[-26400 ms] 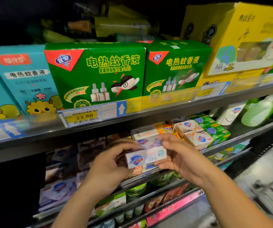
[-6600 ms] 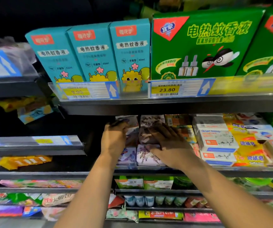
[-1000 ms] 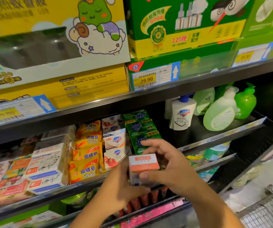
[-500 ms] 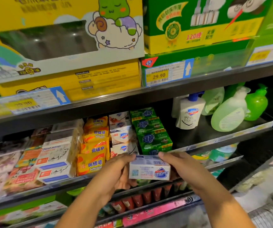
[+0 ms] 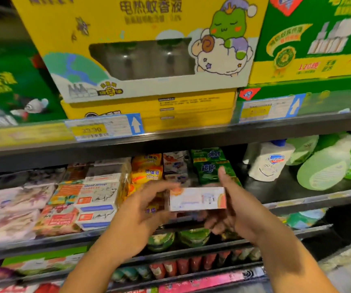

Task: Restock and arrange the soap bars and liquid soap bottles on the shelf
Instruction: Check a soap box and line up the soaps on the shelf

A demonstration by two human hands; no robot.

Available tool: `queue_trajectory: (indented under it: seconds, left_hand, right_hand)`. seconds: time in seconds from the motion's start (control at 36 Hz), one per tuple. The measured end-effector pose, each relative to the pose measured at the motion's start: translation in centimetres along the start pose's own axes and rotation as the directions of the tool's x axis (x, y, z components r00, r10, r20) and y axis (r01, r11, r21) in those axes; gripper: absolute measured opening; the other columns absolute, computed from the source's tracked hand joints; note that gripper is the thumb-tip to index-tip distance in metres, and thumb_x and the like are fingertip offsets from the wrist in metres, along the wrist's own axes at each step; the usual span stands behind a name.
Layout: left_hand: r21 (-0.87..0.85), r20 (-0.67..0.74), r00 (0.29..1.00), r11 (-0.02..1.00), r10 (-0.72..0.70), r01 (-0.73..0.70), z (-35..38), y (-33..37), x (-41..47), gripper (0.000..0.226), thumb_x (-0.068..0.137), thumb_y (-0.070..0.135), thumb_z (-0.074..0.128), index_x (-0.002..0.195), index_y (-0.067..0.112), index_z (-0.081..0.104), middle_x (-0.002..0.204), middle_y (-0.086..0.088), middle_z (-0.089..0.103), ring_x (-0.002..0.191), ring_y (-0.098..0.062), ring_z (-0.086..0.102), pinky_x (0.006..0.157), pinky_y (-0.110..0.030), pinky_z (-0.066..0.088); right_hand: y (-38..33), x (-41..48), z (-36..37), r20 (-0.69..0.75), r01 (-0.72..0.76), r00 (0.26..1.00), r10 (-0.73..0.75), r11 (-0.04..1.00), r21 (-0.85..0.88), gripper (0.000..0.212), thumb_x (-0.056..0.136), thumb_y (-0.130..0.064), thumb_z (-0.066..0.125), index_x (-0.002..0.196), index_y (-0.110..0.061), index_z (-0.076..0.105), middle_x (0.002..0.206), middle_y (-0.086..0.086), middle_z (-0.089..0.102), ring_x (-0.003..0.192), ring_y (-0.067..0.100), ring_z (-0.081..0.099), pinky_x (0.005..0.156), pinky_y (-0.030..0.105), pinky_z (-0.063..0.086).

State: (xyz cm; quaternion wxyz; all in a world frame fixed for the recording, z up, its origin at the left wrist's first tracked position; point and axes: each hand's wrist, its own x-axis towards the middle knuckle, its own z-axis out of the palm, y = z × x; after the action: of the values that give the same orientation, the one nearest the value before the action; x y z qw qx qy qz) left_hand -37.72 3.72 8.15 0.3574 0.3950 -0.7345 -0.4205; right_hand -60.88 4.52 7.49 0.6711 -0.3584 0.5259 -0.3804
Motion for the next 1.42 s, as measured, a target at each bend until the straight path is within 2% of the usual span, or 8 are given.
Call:
queue_trajectory:
  seconds: [0.22,0.33,0.67,0.75,0.83,1.03,1.17,1.42]
  left_hand:
    - [0.363,0.188,0.971,0.908,0.147,-0.208,-6.0,-3.8,-1.3,0.070,0.084,0.049,0.072,0.145,0.051,0.038,0.144,0.028,0.033,0.136,0.005,0.037,0.107,-0.011,0.034]
    - [0.457,0.051,0.991,0.880,0.121,-0.131,-9.2,-4.3,-3.0,0.076,0.077,0.073,0.063,0.143,0.064,0.026,0.143,0.040,0.022,0.134,0.020,0.021,0.104,0.002,0.018]
    - [0.627,-0.200,0.948,0.776,0.249,-0.071,-21.6,-8.5,-7.9,0.055,0.085,0.050,0.065,0.134,0.030,0.054,0.135,0.007,0.052,0.125,-0.017,0.050,0.105,-0.036,0.040]
    - [0.579,-0.258,0.937,0.814,0.236,-0.045,-23.8,-10.6,-9.5,0.054,0.083,0.045,0.072,0.133,0.031,0.055,0.136,0.013,0.047,0.130,-0.007,0.043,0.109,-0.027,0.036]
    - [0.566,-0.324,0.920,0.825,0.221,0.001,-25.9,-12.4,-11.0,0.054,0.084,0.054,0.063,0.132,0.029,0.057,0.134,0.020,0.041,0.130,0.011,0.032,0.107,-0.010,0.026]
    - [0.561,-0.397,0.914,0.811,0.088,0.166,-29.9,-16.5,-12.5,0.058,0.084,0.050,0.057,0.126,0.011,0.066,0.126,-0.011,0.058,0.115,-0.025,0.051,0.096,-0.033,0.043]
    - [0.578,-0.433,0.902,0.765,-0.007,0.283,-32.0,-19.5,-12.9,0.046,0.086,0.030,0.074,0.126,0.009,0.065,0.127,-0.016,0.060,0.117,-0.038,0.056,0.097,-0.048,0.049]
    - [0.527,-0.395,0.907,0.772,-0.147,0.355,-34.4,-22.8,-12.9,0.048,0.094,0.030,0.067,0.139,0.016,0.057,0.140,-0.006,0.050,0.130,-0.028,0.045,0.110,-0.038,0.039]
  right_hand:
    - [-1.5,2.2,6.9,-0.115,0.098,0.989,-0.090,0.993,0.071,0.010,0.093,-0.018,0.062,0.094,-0.012,0.070,0.082,0.011,0.076,0.066,0.021,0.072,0.048,0.031,0.057]
    - [-1.6,4.1,10.9,-0.116,0.150,0.982,-0.148,0.989,0.013,0.009,0.090,-0.011,0.065,0.094,-0.009,0.072,0.083,0.014,0.075,0.069,0.026,0.071,0.057,0.035,0.057]
    - [-0.8,8.7,25.7,0.010,0.287,0.956,-0.293,0.930,-0.232,0.016,0.087,-0.022,0.072,0.103,-0.025,0.072,0.095,-0.004,0.077,0.087,0.017,0.074,0.079,0.037,0.057]
    - [-0.4,10.0,28.2,0.005,0.305,0.940,-0.342,0.833,-0.462,0.047,0.067,-0.061,0.068,0.108,-0.039,0.068,0.100,-0.014,0.075,0.096,0.012,0.070,0.091,0.040,0.054]
    - [0.2,11.7,30.1,0.029,0.377,0.886,-0.462,0.684,-0.625,0.015,0.081,-0.049,0.071,0.093,-0.040,0.069,0.103,-0.017,0.071,0.102,0.008,0.065,0.092,0.024,0.049]
    - [3.1,16.6,32.0,0.102,0.195,0.750,-0.654,0.072,-0.978,0.059,0.086,-0.060,0.042,0.122,-0.022,0.067,0.117,0.008,0.071,0.114,0.035,0.061,0.100,0.040,0.048]
    - [4.1,17.4,32.8,0.110,-0.007,0.882,-0.459,-0.245,-0.969,0.080,0.082,-0.078,0.007,0.150,-0.044,0.031,0.161,-0.001,0.031,0.148,0.034,0.022,0.112,0.050,0.023]
    - [3.7,16.7,33.7,0.086,-0.029,0.895,-0.437,-0.250,-0.968,0.078,0.081,-0.086,0.007,0.148,-0.048,0.023,0.156,-0.009,0.038,0.146,0.031,0.019,0.112,0.047,0.021]
